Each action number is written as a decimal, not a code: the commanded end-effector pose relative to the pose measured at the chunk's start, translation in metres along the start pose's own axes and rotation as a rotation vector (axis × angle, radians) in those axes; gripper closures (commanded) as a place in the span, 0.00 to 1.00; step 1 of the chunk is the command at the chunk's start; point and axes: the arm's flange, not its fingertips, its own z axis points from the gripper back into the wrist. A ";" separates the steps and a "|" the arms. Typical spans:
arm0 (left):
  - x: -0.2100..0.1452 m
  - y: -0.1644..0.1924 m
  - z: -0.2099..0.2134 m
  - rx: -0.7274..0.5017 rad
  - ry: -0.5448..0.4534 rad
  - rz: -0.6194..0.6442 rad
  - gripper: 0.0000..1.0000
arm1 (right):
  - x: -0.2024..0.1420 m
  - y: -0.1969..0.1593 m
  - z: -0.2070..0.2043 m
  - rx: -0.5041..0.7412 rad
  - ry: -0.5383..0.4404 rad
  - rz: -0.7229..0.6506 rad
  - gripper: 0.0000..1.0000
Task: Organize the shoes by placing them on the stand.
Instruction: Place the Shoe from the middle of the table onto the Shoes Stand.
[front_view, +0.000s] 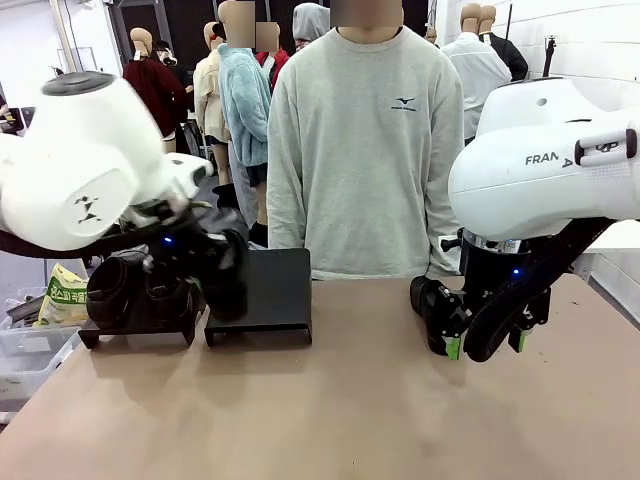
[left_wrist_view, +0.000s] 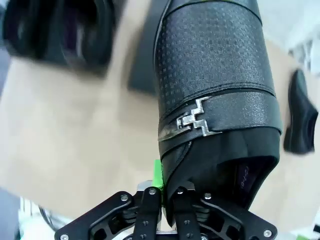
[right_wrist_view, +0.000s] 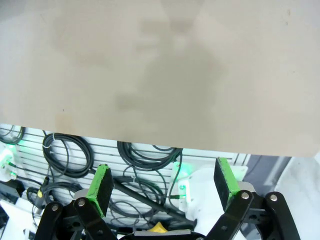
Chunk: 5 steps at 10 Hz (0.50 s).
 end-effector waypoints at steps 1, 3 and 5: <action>0.030 0.011 -0.032 -0.086 -0.063 -0.066 1.00 | 0.002 0.002 -0.001 0.019 0.005 -0.003 0.00; 0.056 0.019 -0.049 -0.121 -0.049 -0.114 1.00 | 0.002 0.002 -0.001 0.019 0.005 -0.003 0.00; 0.073 0.023 -0.072 -0.115 -0.027 -0.155 1.00 | 0.002 0.002 -0.001 0.019 0.005 -0.003 0.00</action>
